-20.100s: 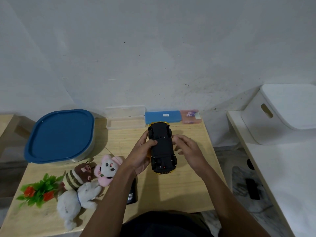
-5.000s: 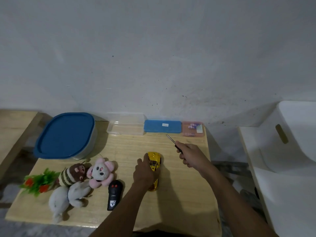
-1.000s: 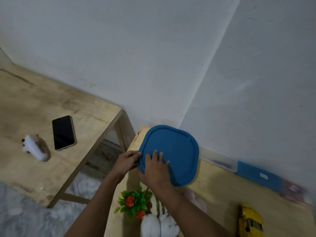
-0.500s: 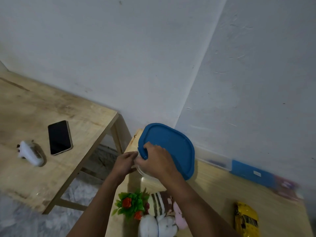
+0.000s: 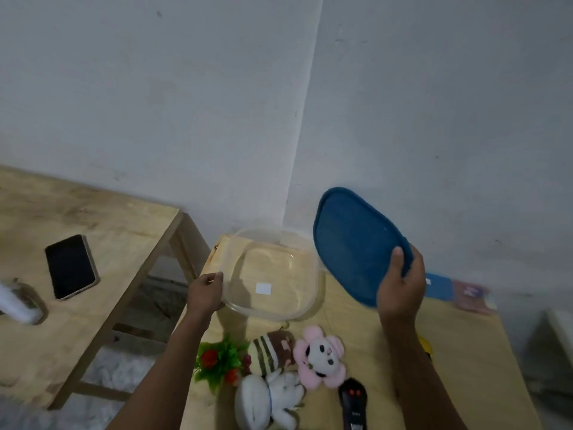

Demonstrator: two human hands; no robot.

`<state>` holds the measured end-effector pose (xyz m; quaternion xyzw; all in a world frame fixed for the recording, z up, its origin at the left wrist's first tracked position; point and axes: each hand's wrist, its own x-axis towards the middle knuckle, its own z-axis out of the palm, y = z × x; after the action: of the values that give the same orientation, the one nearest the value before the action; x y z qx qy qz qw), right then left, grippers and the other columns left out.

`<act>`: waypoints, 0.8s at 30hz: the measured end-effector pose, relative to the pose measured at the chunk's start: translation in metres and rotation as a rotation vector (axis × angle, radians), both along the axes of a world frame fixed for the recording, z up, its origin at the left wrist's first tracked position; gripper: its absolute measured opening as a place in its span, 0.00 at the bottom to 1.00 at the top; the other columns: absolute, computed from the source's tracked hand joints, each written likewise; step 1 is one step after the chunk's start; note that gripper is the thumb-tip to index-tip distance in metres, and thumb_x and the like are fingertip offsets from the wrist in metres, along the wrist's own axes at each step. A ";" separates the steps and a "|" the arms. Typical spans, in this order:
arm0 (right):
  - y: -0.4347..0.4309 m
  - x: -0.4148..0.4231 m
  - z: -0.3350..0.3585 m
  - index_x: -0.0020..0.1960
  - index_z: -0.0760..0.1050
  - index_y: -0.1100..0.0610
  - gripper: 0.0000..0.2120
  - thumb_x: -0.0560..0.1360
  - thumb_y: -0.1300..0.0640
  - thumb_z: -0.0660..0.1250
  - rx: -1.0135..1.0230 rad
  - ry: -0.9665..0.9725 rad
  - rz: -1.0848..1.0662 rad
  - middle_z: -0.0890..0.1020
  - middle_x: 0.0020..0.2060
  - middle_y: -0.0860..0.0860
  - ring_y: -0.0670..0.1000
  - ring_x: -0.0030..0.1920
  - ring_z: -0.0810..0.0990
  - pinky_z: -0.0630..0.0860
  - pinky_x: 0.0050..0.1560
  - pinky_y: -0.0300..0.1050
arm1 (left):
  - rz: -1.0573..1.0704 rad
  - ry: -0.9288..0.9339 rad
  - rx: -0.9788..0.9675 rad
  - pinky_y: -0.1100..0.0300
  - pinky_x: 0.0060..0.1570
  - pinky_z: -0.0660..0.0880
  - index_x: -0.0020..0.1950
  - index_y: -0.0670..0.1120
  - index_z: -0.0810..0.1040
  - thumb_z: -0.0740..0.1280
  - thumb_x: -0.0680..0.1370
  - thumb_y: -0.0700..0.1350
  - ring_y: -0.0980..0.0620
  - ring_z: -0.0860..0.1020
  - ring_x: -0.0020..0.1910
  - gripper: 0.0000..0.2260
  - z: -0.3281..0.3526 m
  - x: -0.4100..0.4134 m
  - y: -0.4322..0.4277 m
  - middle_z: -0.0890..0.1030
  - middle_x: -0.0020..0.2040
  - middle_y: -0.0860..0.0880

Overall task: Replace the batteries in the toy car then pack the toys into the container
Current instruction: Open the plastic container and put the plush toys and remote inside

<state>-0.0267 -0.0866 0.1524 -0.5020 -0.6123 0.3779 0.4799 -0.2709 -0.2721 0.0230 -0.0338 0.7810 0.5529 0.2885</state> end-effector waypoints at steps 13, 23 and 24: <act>0.028 0.051 -0.105 0.64 0.73 0.64 0.17 0.82 0.55 0.58 -0.507 0.078 -0.273 0.79 0.57 0.61 0.62 0.56 0.78 0.73 0.49 0.49 | 0.024 0.021 -0.022 0.50 0.46 0.79 0.64 0.36 0.77 0.63 0.83 0.45 0.42 0.77 0.51 0.15 0.001 0.001 0.007 0.79 0.56 0.39; 0.052 0.048 -0.112 0.76 0.55 0.64 0.34 0.75 0.64 0.67 -0.632 -0.392 -0.237 0.64 0.69 0.67 0.68 0.68 0.67 0.68 0.66 0.59 | 0.023 0.057 -0.078 0.46 0.48 0.81 0.66 0.38 0.76 0.63 0.82 0.46 0.39 0.79 0.56 0.16 0.001 0.001 0.005 0.79 0.61 0.38; 0.053 0.047 -0.112 0.76 0.54 0.64 0.35 0.74 0.62 0.68 -0.637 -0.438 -0.222 0.64 0.69 0.67 0.67 0.68 0.66 0.67 0.67 0.59 | 0.024 0.054 -0.081 0.46 0.47 0.81 0.66 0.39 0.76 0.63 0.82 0.46 0.39 0.79 0.57 0.17 0.001 0.001 0.004 0.79 0.61 0.38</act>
<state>0.0206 -0.0335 0.0404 -0.7575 -0.4943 0.3786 0.1965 -0.2702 -0.2680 0.0241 -0.0397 0.8099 0.5249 0.2590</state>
